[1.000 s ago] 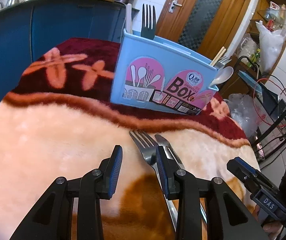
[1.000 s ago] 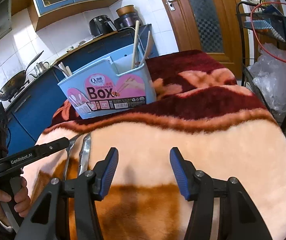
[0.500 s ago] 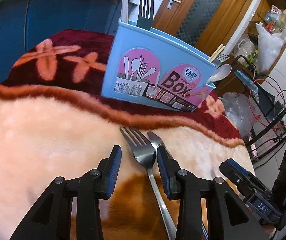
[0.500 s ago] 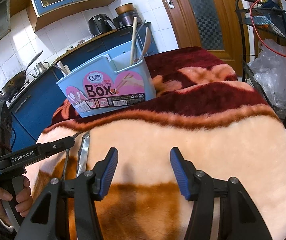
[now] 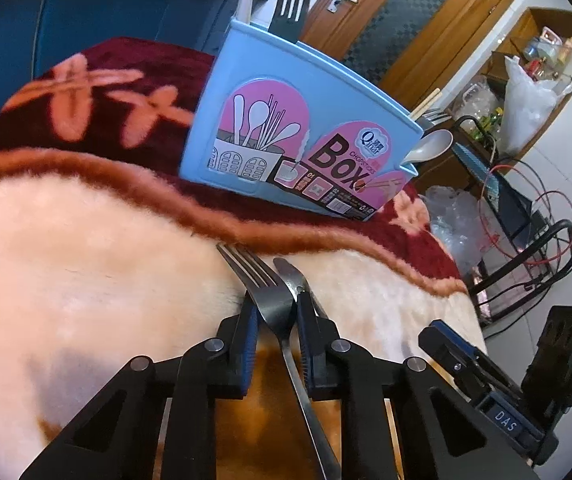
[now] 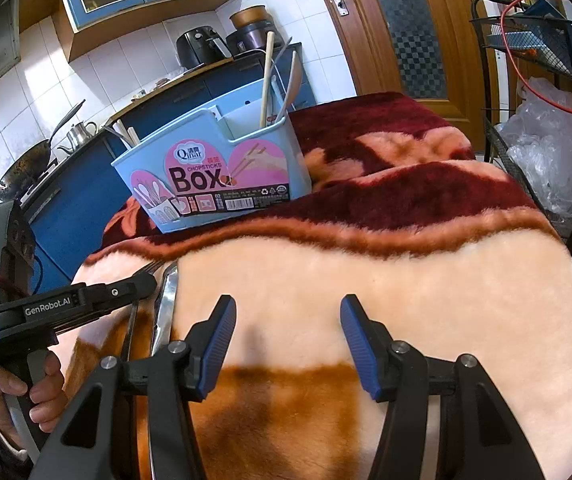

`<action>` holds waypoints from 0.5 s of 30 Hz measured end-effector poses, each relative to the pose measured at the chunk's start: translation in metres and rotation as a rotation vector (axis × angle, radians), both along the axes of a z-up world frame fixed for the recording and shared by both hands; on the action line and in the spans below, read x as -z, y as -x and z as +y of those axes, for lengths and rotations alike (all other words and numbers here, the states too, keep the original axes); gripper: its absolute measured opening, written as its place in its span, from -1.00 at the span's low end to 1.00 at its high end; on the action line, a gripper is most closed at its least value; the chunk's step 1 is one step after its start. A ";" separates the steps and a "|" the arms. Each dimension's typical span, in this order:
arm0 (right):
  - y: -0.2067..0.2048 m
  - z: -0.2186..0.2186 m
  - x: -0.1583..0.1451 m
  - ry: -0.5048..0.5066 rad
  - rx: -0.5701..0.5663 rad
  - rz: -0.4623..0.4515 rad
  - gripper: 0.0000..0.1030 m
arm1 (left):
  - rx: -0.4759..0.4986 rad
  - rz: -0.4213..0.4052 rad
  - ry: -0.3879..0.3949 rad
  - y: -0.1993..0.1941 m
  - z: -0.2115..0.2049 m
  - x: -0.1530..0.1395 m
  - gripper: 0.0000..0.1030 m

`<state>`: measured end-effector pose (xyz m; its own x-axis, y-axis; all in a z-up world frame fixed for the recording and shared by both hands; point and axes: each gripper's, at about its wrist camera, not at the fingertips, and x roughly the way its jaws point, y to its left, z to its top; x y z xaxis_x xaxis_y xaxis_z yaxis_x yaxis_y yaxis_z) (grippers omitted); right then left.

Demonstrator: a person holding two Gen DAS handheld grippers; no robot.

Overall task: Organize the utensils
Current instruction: 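Grasp the metal fork with the left tool while the right grasps the metal knife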

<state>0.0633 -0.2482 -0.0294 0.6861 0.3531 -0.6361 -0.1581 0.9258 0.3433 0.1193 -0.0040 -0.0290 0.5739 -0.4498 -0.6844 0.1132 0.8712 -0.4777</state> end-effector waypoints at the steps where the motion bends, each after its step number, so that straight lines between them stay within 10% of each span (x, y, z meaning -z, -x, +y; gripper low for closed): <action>1: 0.000 0.000 0.000 -0.001 0.000 0.000 0.12 | 0.001 0.001 0.012 0.000 0.000 0.001 -0.69; 15: 0.002 0.007 0.000 0.042 -0.004 0.007 0.12 | 0.000 -0.084 -0.061 0.020 0.010 -0.021 -0.88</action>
<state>0.0615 -0.2416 -0.0289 0.6803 0.3283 -0.6554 -0.1592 0.9389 0.3051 0.0991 0.0059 -0.0075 0.6303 -0.4086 -0.6601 0.1505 0.8984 -0.4125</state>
